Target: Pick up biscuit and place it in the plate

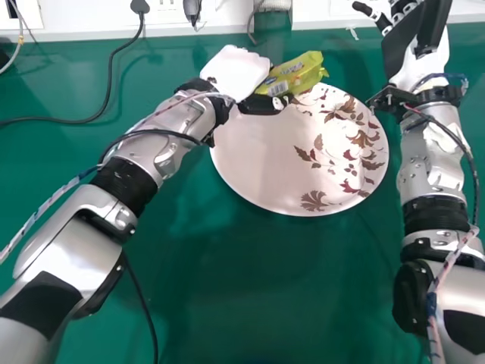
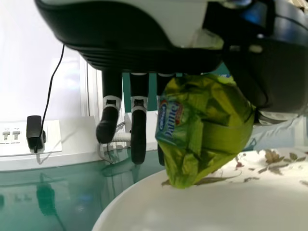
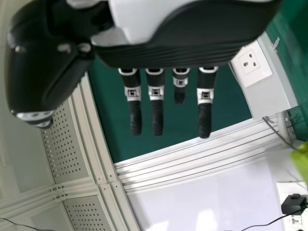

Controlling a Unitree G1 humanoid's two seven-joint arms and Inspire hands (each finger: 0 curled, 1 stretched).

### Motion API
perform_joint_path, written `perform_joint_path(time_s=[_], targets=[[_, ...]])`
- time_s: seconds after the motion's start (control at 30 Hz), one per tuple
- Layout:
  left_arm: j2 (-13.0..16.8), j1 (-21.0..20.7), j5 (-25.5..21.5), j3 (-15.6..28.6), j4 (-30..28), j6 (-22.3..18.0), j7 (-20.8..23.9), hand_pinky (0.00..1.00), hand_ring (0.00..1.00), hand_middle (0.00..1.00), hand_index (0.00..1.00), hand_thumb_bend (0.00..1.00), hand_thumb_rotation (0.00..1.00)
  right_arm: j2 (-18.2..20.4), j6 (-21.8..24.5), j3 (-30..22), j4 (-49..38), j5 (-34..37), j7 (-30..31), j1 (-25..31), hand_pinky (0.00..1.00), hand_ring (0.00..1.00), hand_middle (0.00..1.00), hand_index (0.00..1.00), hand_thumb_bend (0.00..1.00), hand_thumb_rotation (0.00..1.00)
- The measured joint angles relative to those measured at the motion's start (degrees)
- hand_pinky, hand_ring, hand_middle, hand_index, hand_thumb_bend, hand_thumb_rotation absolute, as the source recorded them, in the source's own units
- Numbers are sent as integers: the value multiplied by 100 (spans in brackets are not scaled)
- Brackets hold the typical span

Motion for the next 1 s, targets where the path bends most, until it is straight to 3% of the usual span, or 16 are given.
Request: perform_joint_path(time_s=[0.23, 1.0], targets=[[-143, -83, 164, -303, 412, -8, 351, 18, 40, 49, 50, 51, 0, 0, 0, -5, 0, 8, 13, -12, 57, 71, 72, 70, 89, 35], [-429, -402, 185, -807, 1333, -105, 559, 18, 40, 48, 51, 51, 0, 0, 2, -27, 0, 7, 2, -17, 57, 69, 71, 69, 89, 34]])
